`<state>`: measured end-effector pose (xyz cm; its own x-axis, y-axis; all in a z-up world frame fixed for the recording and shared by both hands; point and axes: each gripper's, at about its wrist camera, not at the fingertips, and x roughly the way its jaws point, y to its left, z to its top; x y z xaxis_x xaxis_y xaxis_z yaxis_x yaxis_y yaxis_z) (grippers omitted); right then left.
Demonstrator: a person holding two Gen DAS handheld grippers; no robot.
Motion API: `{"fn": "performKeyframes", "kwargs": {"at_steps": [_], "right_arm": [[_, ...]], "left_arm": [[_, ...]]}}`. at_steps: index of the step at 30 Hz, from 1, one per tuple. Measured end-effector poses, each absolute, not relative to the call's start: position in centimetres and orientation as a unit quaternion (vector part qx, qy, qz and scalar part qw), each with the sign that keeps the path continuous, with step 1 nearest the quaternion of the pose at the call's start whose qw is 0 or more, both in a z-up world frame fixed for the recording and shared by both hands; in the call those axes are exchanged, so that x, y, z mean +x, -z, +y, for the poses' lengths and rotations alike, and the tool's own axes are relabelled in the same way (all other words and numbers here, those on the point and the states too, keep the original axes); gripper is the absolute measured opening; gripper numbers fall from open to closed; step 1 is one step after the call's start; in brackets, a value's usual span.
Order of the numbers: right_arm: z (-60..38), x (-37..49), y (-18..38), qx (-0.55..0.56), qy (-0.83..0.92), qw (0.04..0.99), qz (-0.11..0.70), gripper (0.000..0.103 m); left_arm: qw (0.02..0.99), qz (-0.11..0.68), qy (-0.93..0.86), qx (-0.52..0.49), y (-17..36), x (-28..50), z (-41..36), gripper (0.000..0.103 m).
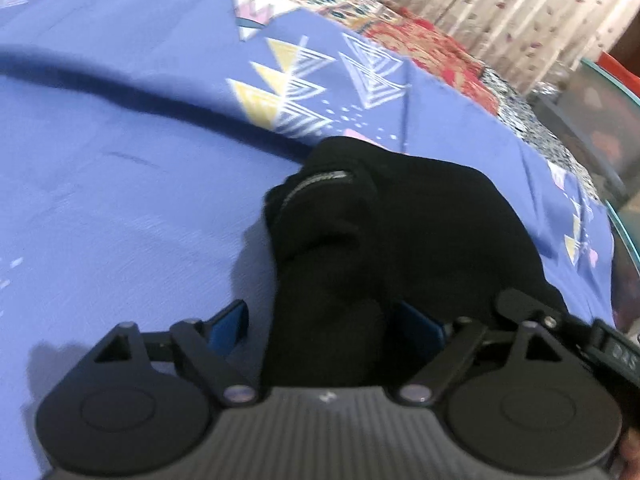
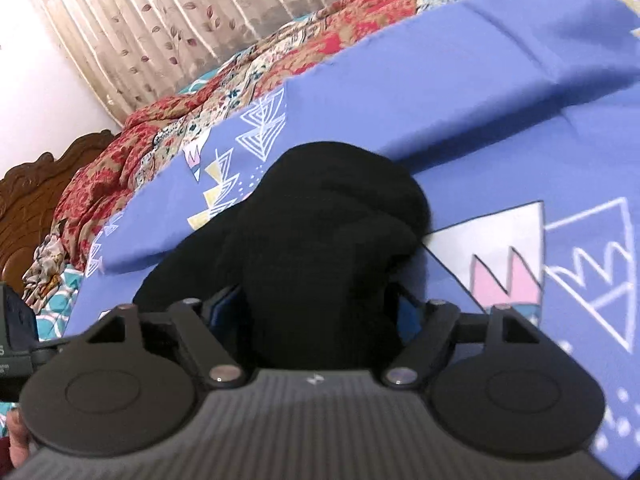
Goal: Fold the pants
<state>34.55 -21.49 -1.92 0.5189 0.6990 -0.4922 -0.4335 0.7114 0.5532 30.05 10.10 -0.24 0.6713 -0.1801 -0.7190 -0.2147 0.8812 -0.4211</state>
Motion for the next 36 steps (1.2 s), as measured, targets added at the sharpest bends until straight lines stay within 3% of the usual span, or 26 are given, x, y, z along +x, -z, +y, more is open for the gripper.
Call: {"fn": "performKeyframes", "kwargs": {"at_steps": [6, 11, 14, 21, 36], "right_arm": [[-23.3, 28.6, 1.1, 0.185, -0.307, 0.855, 0.374, 0.081], [-22.9, 22.0, 2.2, 0.188, -0.291, 0.832, 0.433, 0.081], [-24.0, 16.0, 2.0, 0.164, -0.295, 0.84, 0.426, 0.081], [-26.4, 5.4, 1.5, 0.146, -0.276, 0.844, 0.435, 0.082], [-28.1, 1.0, 1.3, 0.171, -0.25, 0.84, 0.45, 0.082]], "left_arm": [[0.887, 0.413, -0.044, -0.2, -1.5, 23.2, 8.2, 0.087], [0.875, 0.462, -0.059, -0.134, -1.1, 15.8, 4.5, 0.087], [0.868, 0.481, -0.06, -0.109, -0.8, 11.6, 2.4, 0.087], [0.861, 0.499, -0.081, -0.062, 0.0, 2.5, -1.8, 0.098], [0.854, 0.511, -0.09, -0.047, -0.4, -2.4, -3.7, 0.103]]}}
